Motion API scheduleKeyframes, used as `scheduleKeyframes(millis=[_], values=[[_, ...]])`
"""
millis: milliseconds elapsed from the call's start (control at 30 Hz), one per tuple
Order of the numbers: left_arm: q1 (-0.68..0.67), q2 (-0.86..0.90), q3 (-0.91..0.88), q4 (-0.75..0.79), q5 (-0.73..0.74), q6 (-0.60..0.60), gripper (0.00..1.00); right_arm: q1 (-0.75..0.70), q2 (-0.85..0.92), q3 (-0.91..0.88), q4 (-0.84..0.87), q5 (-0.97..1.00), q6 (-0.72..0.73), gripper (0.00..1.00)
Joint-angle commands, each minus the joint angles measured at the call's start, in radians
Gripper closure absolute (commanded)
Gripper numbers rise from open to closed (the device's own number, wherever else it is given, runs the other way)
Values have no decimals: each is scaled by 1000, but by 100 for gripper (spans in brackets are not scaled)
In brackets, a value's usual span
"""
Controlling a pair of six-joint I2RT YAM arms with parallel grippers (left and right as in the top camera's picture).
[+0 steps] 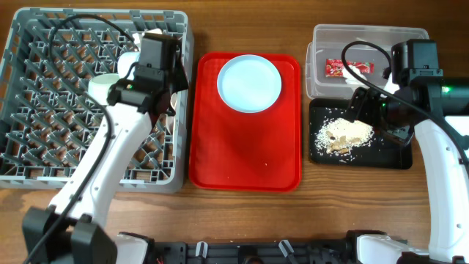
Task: Sort waste into correct bins and load items into the dishwasher rack
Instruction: 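Carry the fork with left gripper and drop it into the rack, then move left gripper to the light blue plate and grip its rim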
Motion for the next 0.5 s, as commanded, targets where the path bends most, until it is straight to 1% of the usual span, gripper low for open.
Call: scheduleKeyframes(millis=[0, 33, 100, 233, 300, 467], values=[[1, -34, 3, -17, 3, 8, 73, -2, -11, 0, 2, 9, -15, 14], [1, -28, 3, -32, 38, 7, 78, -2, -11, 0, 2, 9, -14, 14], [1, -21, 3, -50, 96, 5, 79, -2, -11, 0, 2, 9, -14, 14], [-16, -8, 3, -55, 276, 6, 79, -2, -11, 0, 2, 9, -15, 14], [-37, -8, 3, -54, 327, 6, 80, -2, -11, 0, 2, 9, -15, 14], [-102, -8, 3, -54, 341, 6, 82, -2, -11, 0, 2, 9, -19, 14]])
